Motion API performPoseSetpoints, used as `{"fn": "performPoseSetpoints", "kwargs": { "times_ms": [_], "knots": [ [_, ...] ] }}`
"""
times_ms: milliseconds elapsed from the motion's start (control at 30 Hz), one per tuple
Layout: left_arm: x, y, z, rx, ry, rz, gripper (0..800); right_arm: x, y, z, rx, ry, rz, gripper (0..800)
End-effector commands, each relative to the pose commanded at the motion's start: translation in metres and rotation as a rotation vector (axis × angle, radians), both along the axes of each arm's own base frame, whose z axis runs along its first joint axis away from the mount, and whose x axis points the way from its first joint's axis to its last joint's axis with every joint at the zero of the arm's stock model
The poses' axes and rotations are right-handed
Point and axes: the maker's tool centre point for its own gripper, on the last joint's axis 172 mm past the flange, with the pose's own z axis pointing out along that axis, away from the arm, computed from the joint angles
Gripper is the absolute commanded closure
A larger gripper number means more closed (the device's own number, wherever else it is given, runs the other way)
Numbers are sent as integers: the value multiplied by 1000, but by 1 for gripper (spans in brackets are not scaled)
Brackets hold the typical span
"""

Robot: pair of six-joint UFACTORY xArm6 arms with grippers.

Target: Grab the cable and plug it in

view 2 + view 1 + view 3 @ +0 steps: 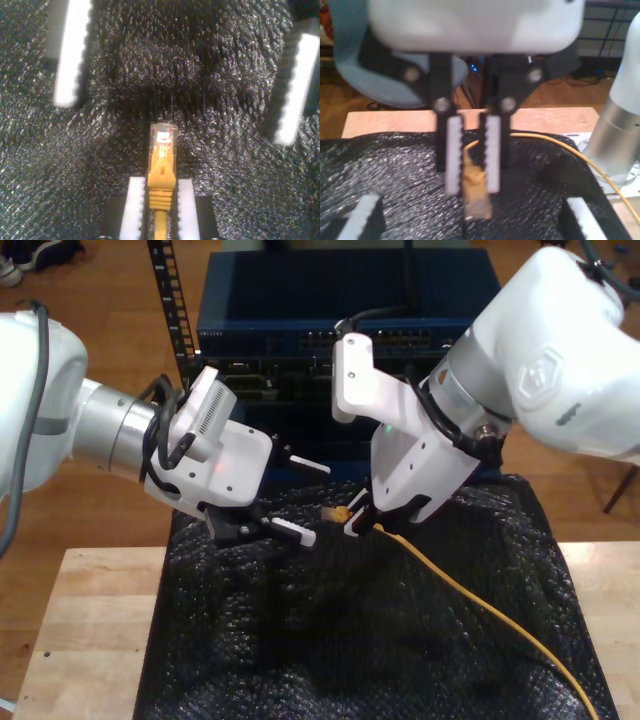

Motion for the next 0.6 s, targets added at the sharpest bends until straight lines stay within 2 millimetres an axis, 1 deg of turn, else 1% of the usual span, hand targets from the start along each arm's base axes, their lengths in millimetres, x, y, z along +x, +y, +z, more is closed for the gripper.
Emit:
{"fn": "performPoseSetpoints", "kwargs": {
  "times_ms": [100,233,333,400,433,500,600],
  "knots": [
    [0,0,0,1,-1,-2,14,4,2,-1,-1,3,0,793],
    [0,0,1,1,-6,-2,99,5,2,-4,-4,9,-2,793],
    [1,1,0,3,-9,1,143,6,2,-3,-3,9,-3,793],
    [2,1,-1,5,-8,5,203,8,3,-1,-1,0,-6,793],
    [1,1,-2,5,-5,5,213,9,2,0,0,-1,-7,793],
    [1,1,-3,6,-5,6,257,9,3,0,2,-2,-8,793],
    [0,1,-6,5,3,9,293,10,4,3,14,0,-15,793]
  ]
}}
